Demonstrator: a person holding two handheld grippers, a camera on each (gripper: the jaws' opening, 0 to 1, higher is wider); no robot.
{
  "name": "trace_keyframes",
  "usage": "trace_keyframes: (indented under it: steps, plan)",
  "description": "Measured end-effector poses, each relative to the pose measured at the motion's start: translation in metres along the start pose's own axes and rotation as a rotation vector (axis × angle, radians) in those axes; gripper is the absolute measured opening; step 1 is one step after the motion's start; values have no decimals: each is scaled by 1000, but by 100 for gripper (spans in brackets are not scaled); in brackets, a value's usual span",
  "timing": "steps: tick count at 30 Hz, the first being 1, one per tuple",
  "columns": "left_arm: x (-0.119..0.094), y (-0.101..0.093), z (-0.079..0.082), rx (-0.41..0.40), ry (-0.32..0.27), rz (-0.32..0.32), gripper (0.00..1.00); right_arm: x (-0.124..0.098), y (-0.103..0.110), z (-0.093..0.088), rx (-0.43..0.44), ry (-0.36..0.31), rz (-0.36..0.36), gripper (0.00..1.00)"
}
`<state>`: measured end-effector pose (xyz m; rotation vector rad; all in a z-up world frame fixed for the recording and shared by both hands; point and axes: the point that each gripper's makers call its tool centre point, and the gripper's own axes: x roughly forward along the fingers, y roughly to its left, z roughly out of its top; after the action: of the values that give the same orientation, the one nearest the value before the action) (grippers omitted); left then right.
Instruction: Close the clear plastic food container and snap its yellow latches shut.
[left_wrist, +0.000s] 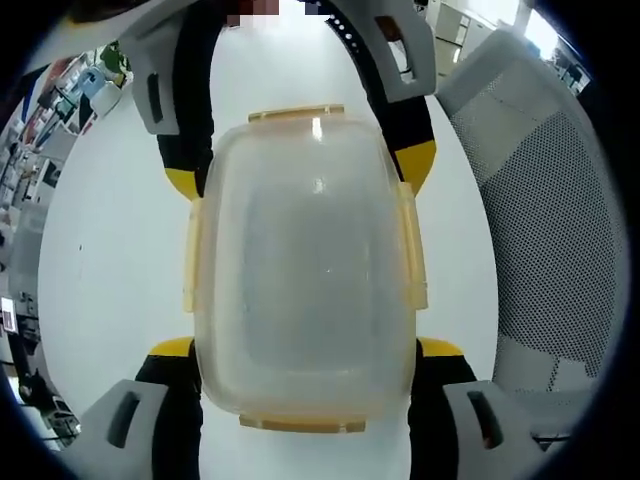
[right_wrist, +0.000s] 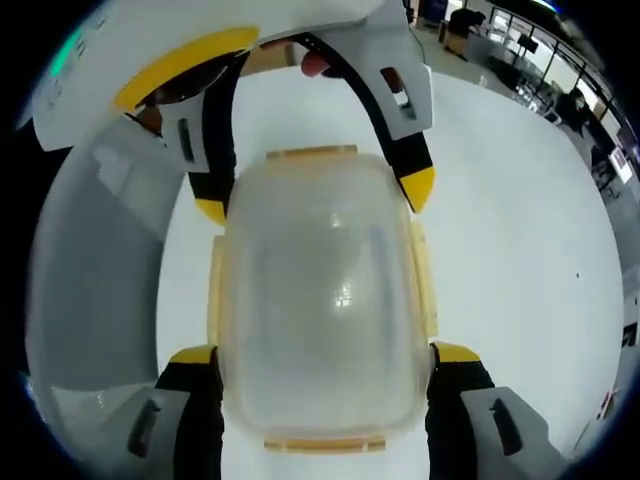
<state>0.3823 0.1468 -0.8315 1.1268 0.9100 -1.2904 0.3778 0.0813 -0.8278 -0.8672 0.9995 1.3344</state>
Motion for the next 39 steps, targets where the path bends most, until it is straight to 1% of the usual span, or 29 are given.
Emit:
trace_keyframes:
  steps: [10, 39]
  plan:
    - [0, 7, -2, 4, -7, -2, 87, 0, -6, 2, 7, -5, -4, 84]
    - [3, 26, -4, 4, -2, 0, 87, 0, -26, 3, 7, -7, -5, 84]
